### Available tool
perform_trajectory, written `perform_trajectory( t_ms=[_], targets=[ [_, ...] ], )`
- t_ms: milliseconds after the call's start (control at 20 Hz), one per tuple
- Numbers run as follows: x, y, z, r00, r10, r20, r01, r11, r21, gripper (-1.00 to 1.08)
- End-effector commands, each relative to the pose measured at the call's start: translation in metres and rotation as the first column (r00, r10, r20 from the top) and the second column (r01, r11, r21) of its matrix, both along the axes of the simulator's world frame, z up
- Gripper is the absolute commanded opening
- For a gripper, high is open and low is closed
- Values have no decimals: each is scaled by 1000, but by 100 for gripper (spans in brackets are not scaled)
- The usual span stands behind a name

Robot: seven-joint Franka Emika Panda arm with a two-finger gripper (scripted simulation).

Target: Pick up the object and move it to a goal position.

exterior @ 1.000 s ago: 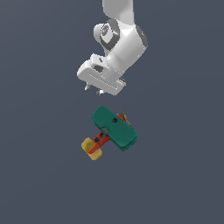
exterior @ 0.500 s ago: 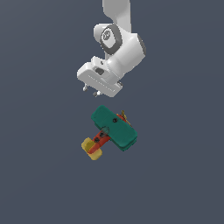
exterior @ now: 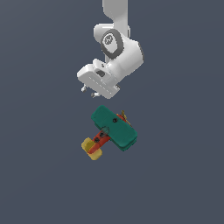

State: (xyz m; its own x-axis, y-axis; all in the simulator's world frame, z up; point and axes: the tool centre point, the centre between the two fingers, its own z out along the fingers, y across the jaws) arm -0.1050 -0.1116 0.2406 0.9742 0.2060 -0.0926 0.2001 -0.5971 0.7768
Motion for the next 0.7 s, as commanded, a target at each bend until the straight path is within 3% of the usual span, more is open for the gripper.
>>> perform_trajectory(
  t_ms=[0, 650],
  targets=[
    [0, -2, -2, 1000, 16, 4, -16, 1000, -24, 28],
    [0, -12, -11, 994, 106, 24, -102, 985, -136, 28]
  ],
)
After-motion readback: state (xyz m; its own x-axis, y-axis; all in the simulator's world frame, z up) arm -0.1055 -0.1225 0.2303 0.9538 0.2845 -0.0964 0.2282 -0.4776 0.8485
